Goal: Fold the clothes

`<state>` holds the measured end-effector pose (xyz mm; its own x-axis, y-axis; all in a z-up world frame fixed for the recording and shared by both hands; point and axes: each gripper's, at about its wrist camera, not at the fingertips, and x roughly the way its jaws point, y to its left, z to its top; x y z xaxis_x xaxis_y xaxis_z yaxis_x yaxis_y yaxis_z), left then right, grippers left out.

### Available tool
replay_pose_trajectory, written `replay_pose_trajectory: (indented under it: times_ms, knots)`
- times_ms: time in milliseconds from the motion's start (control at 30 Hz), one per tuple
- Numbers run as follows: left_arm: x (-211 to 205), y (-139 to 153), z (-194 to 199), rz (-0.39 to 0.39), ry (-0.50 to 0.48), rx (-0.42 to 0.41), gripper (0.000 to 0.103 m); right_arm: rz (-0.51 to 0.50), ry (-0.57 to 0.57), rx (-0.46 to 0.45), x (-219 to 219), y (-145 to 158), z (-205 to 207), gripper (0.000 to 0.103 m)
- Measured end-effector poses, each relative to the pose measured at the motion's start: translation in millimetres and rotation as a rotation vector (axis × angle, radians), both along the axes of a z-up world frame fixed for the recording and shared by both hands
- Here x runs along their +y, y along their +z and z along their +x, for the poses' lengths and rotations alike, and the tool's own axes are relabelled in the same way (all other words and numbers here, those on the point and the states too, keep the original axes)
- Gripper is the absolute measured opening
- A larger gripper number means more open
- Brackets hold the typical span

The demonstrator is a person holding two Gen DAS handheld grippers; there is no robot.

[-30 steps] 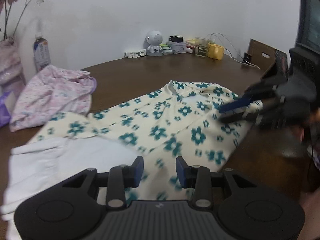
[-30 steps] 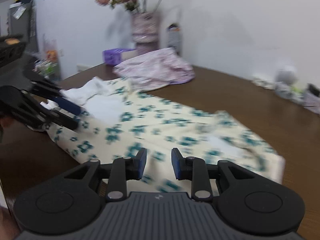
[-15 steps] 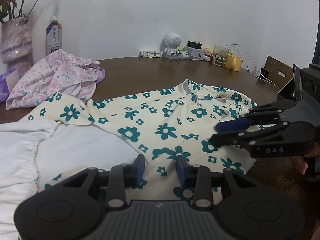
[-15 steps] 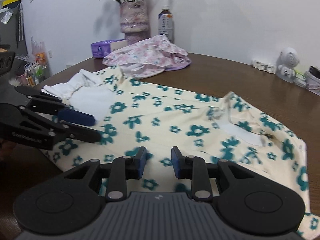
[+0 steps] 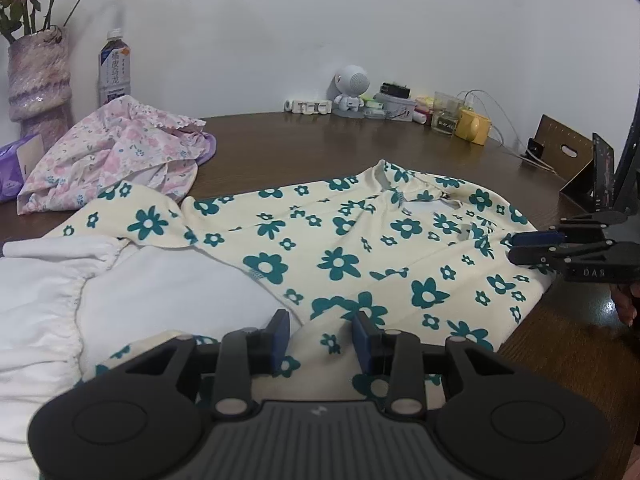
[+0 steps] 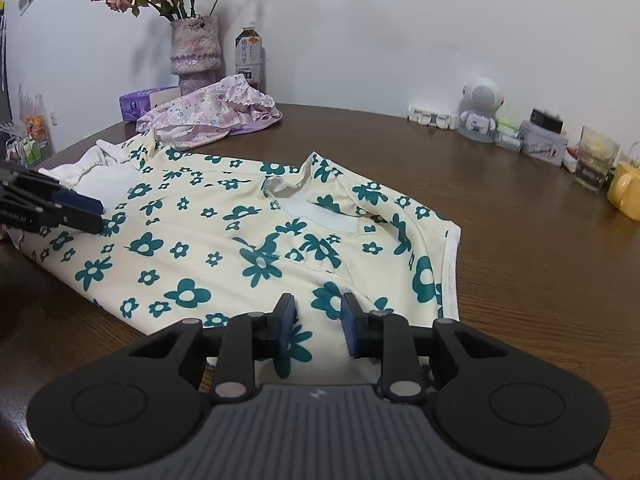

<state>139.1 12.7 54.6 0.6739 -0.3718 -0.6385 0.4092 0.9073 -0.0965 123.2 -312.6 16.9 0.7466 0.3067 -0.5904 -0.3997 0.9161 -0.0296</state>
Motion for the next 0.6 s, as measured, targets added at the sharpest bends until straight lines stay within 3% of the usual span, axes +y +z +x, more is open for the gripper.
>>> replay_pose_trajectory:
  times_ms: [100, 233, 400, 467, 500, 600]
  knots:
    - [-4.7, 10.6, -5.9, 0.021, 0.045, -0.034, 0.029, 0.001, -0.01, 0.0, 1.8, 0.0, 0.5, 0.024]
    - [-16.8, 22.1, -22.6, 0.012, 0.011, -0.067, 0.029, 0.007, -0.017, 0.003, 3.9, -0.1, 1.5, 0.025]
    - [-28.0, 5.2, -32.4, 0.096, 0.02, -0.03, 0.028, 0.009, -0.026, 0.003, 5.2, -0.4, 0.6, 0.026]
    - [-18.8, -0.6, -35.1, 0.089, 0.049, -0.039, 0.028, 0.009, -0.029, 0.004, 5.3, -0.6, 0.3, 0.026]
    - [-13.0, -1.0, -36.5, 0.079, 0.066, -0.043, 0.02, 0.008, -0.03, 0.004, 5.3, -0.6, 0.1, 0.026]
    - [5.1, 0.0, -42.7, 0.069, 0.111, -0.039, 0.015, 0.006, -0.031, 0.003, 5.5, -1.0, -0.4, 0.026]
